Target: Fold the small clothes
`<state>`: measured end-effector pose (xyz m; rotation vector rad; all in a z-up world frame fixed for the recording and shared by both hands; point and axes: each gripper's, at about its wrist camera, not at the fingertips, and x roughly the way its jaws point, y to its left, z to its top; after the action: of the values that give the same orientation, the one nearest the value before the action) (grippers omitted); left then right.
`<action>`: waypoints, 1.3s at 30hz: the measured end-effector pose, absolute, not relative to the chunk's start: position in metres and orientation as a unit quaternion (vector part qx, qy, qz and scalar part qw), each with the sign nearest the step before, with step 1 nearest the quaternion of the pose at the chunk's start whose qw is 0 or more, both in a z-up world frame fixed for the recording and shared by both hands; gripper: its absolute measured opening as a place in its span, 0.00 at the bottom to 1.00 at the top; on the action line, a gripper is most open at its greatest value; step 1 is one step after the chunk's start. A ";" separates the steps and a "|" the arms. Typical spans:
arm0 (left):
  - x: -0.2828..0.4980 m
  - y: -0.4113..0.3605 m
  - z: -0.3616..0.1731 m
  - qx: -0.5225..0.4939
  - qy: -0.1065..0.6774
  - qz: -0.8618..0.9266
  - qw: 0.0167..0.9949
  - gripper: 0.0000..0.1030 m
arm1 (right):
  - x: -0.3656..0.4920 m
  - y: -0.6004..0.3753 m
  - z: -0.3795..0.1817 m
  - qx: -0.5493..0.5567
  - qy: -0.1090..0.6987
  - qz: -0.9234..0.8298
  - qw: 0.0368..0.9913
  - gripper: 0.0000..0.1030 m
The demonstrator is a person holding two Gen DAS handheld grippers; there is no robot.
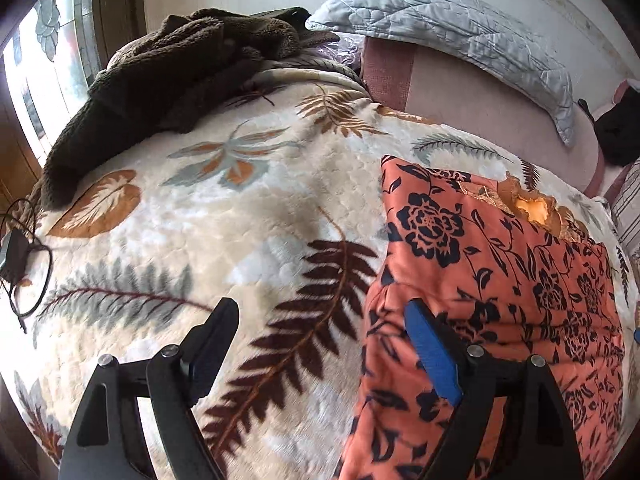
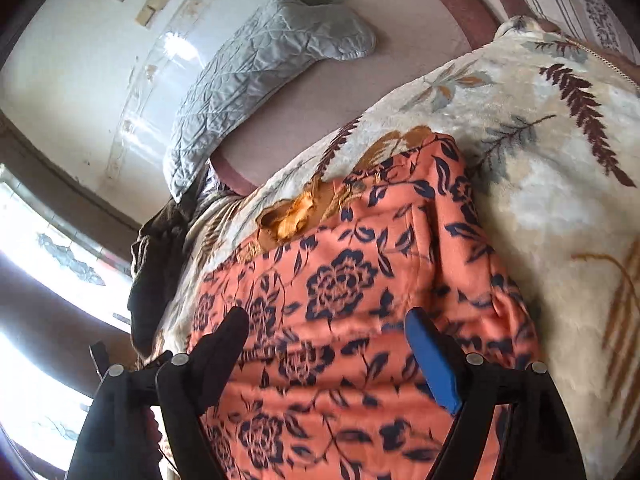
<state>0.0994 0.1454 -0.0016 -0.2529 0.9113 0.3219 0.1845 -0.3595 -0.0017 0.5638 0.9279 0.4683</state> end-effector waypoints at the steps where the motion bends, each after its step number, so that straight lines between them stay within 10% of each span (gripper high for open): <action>1: 0.085 0.147 0.001 -0.125 0.438 0.150 0.877 0.84 | 0.166 -0.367 0.000 0.256 0.440 0.214 0.834 0.81; 17: -0.089 0.117 -0.044 -0.184 0.516 0.068 0.834 0.84 | -0.007 -0.474 -0.065 0.275 0.558 0.142 0.770 0.81; 22: -0.096 0.122 -0.040 -0.206 0.504 0.077 0.835 0.82 | -0.013 -0.469 -0.075 0.264 0.591 0.144 0.749 0.50; 29: -0.095 0.110 -0.046 -0.190 0.519 0.077 0.830 0.81 | -0.017 -0.475 -0.081 0.256 0.596 0.140 0.748 0.50; 34: -0.099 0.106 -0.048 -0.172 0.526 0.085 0.828 0.33 | -0.027 -0.480 -0.080 0.271 0.596 0.154 0.740 0.26; 39: -0.098 0.106 -0.050 -0.185 0.529 0.081 0.824 0.39 | -0.028 -0.479 -0.080 0.272 0.600 0.145 0.738 0.30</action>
<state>-0.0984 0.1065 -0.0500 -0.3935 1.1241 0.1728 -0.0277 -0.4786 -0.0802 0.5977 1.3184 0.3181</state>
